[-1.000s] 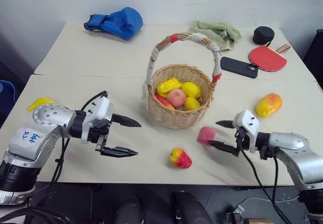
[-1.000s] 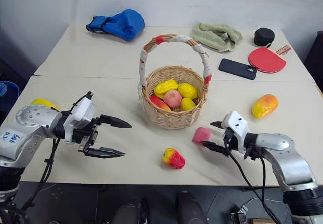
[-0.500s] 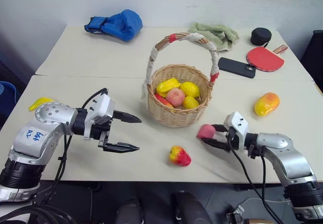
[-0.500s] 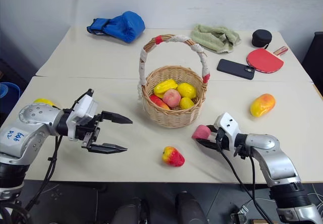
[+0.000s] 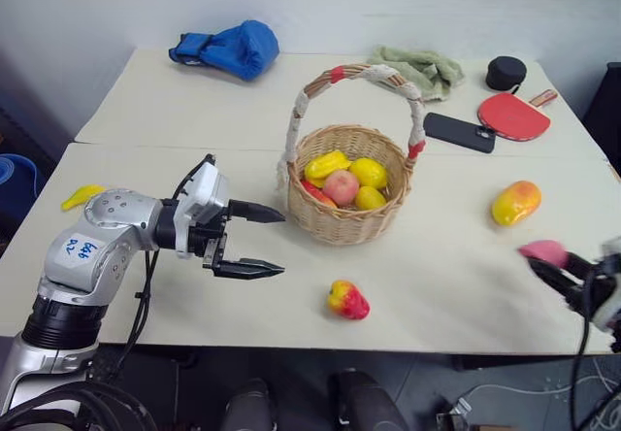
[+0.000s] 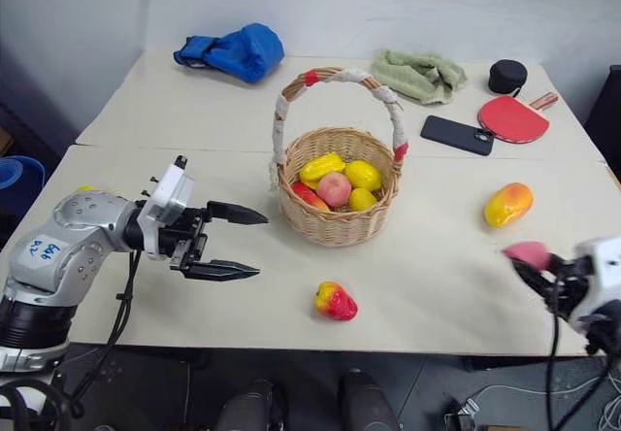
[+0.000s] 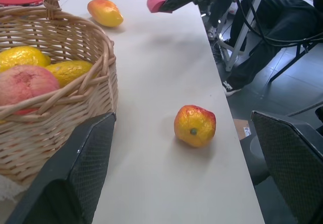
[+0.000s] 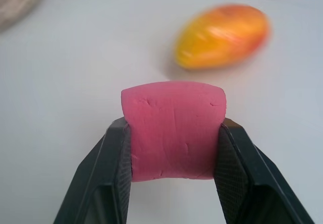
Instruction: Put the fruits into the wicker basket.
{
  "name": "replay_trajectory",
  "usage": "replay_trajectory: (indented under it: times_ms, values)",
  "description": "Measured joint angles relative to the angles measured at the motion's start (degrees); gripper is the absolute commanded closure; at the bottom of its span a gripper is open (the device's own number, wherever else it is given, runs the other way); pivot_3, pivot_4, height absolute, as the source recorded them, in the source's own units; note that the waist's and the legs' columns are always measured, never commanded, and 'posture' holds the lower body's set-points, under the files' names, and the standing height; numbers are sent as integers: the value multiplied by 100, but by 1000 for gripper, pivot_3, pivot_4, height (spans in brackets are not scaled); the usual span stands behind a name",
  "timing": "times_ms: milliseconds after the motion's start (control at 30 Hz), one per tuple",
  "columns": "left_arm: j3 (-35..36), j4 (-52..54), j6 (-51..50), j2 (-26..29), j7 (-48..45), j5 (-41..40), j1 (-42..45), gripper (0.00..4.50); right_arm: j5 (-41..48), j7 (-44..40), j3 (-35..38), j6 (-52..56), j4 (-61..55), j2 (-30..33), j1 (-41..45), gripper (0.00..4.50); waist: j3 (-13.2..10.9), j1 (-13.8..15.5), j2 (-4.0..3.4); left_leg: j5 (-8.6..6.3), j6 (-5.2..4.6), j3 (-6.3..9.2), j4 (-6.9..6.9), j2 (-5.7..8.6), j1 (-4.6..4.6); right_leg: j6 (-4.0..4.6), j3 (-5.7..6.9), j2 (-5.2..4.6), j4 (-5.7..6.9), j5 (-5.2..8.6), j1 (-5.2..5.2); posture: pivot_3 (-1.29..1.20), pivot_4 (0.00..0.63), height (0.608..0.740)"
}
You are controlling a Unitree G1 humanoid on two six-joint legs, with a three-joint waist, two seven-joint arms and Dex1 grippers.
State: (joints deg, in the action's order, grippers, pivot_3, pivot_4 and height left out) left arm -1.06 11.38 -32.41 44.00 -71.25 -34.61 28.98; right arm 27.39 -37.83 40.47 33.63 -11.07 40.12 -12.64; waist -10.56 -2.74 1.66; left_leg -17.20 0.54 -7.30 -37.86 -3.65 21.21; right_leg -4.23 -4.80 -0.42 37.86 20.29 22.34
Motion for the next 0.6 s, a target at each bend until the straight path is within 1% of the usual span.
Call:
replay_trajectory:
  times_ms: [33, 100, 133, 233, 300, 367, 467, 533, 600]
  values:
    - [-9, -21, 6, -42, 9, 5, 8, 0, -90, 180, 17, -9, 265, -19, 74, 2625, 0, -32, 0, 1, 0, -1, 2, 0, 0, 0, -1, 1, 1, 0, 1, 0, 150, 740]
    - [-20, -69, 7, -81, 39, 21, 19, 0, -211, 451, 35, -39, 653, -83, 188, 2009, 0, -64, -1, 2, 3, -6, 11, 0, 0, 0, -8, 4, 1, 0, 8, 0, 150, 740]
    - [-19, -95, 7, -96, 57, 37, 30, 0, -242, 572, 36, -74, 796, -139, 245, 1852, 0, -73, -2, 3, 4, -8, 14, -1, 0, 0, -11, 5, 1, 0, 11, 0, 150, 740]
    - [4, -98, -9, -128, 201, 45, 33, 0, -205, 663, 40, -80, 875, -217, 272, 777, -1, -74, -11, 4, 6, -12, 23, -1, 0, -1, -16, 6, -1, 1, 15, 0, 150, 740]
    - [86, -98, -74, -151, 418, 44, 2, 0, -129, 648, 95, -53, 732, -212, 218, 85, -1, -67, -12, 4, 6, -12, 24, -2, 0, -1, -17, 5, -1, 1, 15, 0, 150, 740]
    - [228, -63, -198, -154, 692, 39, -93, 0, -16, 599, 239, 45, 524, -118, 157, 36, -2, -67, -16, 3, 5, -15, 24, -1, 0, -2, -18, 2, -2, 0, 15, 0, 150, 740]
    - [657, 57, -503, -113, 1390, 59, -437, 0, 214, 339, 588, 220, 54, 425, 62, 36, -2, -87, -26, 3, 4, -22, 27, -2, -5, -6, -27, 4, -1, -1, 16, 0, 150, 740]
    - [1048, 215, -874, -71, 2153, 187, -647, 0, 870, -98, 752, 560, -694, 883, 155, 36, -5, -140, -20, 4, 5, -11, 34, -6, -8, -7, -23, 8, 0, -2, 13, 0, 150, 740]
    - [1437, 384, -1494, -59, 2967, 296, -729, 0, 1737, -575, 735, 930, -1468, 1272, 289, 36, -11, -171, -8, 4, -2, 6, 48, -4, -8, -7, -17, 11, -1, -3, 11, 0, 150, 740]
